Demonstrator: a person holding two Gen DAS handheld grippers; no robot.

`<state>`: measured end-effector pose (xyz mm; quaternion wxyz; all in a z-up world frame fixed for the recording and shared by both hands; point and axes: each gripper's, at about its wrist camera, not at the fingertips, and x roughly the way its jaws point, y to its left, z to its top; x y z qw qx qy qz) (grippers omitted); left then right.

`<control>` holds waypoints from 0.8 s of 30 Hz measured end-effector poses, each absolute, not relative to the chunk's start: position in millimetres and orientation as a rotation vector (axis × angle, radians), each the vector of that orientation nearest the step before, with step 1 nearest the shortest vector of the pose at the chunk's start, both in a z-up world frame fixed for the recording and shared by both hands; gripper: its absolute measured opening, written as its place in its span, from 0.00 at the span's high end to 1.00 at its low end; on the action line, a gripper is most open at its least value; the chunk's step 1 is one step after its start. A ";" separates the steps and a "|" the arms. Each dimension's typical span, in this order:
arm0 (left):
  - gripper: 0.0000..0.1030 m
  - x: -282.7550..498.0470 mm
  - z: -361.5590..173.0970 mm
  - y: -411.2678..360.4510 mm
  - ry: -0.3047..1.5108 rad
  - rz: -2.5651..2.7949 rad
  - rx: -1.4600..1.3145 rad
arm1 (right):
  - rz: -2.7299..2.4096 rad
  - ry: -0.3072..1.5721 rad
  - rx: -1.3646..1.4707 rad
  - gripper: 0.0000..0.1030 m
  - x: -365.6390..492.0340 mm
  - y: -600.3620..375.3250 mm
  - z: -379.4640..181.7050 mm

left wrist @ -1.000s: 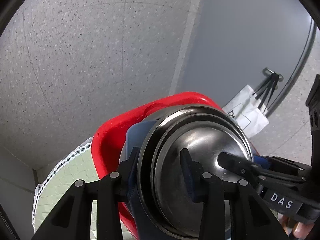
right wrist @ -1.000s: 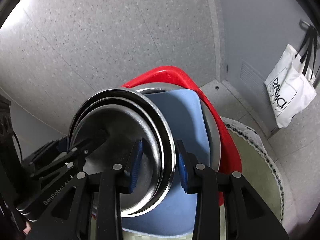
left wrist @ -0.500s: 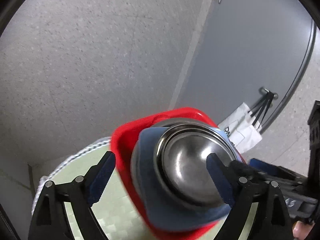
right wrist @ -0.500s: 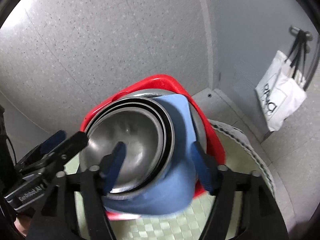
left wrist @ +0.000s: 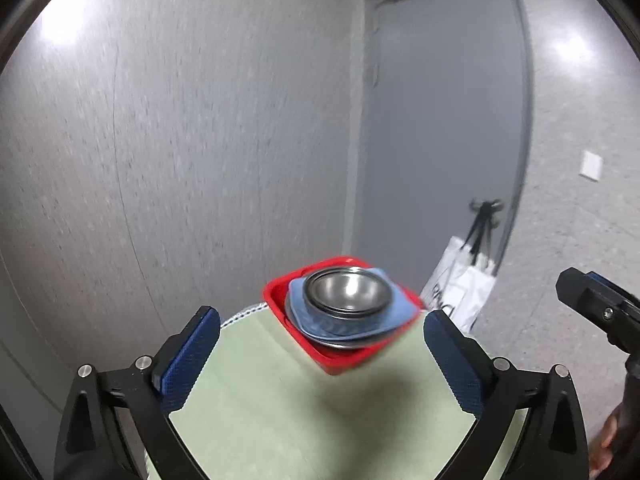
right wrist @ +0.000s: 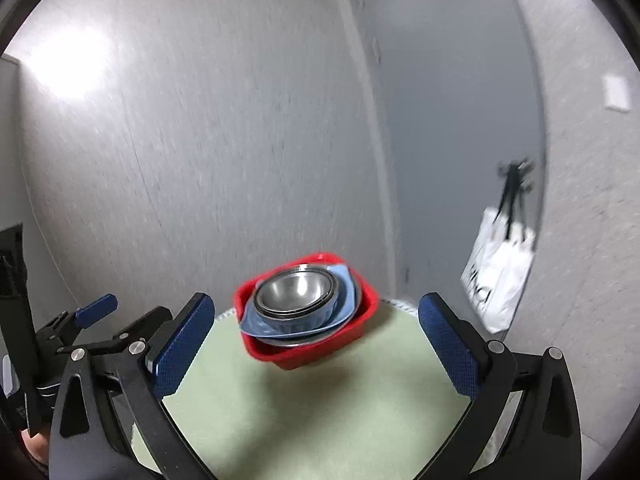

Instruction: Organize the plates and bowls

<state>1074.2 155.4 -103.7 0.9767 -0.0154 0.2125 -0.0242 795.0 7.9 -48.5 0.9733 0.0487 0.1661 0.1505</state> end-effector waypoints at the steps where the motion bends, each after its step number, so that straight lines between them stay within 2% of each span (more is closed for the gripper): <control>1: 0.01 1054.8 -100.8 152.9 0.411 -0.047 -0.029 | 0.303 0.321 0.099 0.00 781.0 4.6 -45.4; 9: 0.01 856.6 -97.1 109.6 0.307 -0.007 -0.003 | 0.290 0.217 0.120 0.00 632.6 -55.7 -43.1; 13: 0.01 746.1 -108.6 59.8 0.343 0.008 -0.007 | 0.270 0.201 0.069 0.00 575.0 -86.9 -48.9; 20: 0.01 579.0 -82.9 -8.6 0.368 -0.021 -0.035 | 0.200 0.231 0.013 0.00 462.6 -142.9 -49.8; 24: 0.01 495.8 -60.9 -22.7 0.345 0.004 -0.027 | 0.184 0.220 0.012 0.00 395.2 -164.9 -42.9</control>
